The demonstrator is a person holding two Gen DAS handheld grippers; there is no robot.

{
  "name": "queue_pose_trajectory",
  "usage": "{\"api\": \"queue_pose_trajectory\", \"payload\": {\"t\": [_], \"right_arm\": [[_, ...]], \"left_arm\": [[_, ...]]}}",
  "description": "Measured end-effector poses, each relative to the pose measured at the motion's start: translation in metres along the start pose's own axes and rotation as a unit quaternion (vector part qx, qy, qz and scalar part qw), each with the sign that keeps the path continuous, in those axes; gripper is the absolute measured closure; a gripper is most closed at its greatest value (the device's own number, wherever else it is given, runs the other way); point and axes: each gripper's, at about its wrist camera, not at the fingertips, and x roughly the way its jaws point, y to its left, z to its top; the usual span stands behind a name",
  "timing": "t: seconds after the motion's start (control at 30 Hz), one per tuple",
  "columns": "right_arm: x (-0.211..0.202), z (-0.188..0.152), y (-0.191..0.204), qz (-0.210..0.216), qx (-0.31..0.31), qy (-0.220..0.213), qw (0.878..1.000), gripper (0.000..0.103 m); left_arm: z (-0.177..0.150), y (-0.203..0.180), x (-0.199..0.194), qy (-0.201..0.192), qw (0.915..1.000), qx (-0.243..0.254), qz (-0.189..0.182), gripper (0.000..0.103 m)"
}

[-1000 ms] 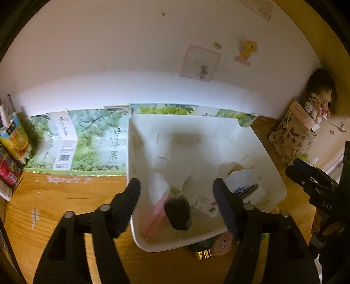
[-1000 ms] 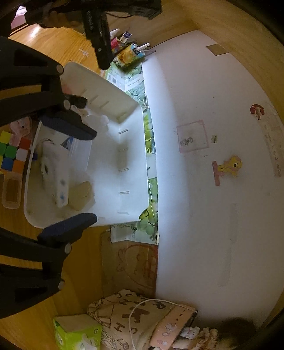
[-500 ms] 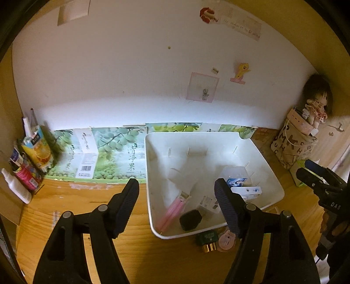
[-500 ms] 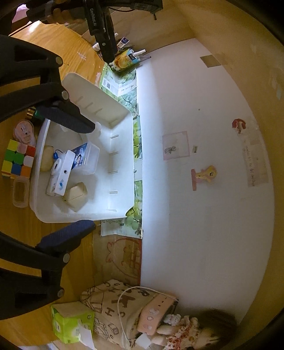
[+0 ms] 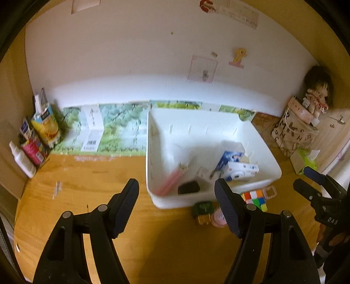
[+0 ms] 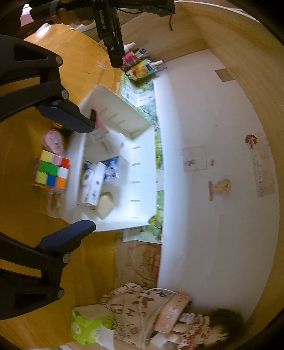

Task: Organize rigid objects
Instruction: 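Withdraw both grippers toward the green tin and Rubik's cube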

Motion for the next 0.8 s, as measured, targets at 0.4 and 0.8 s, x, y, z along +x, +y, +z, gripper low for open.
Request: {"api": "queue_pose_trajectory", "payload": {"t": [0.4, 0.8], "right_arm": [[-0.004, -0.056, 0.009, 0.001, -0.013, 0.024, 1.0, 0.02], [-0.002, -0.083, 0.01, 0.0, 0.01, 0.017, 1.0, 0.02]], "left_arm": [[-0.051, -0.018, 0.002, 0.068, 0.9965, -0.03, 0.039, 0.028], [-0.089, -0.029, 0.006, 0.14, 0.9867, -0.054, 0.063, 0.024]]}}
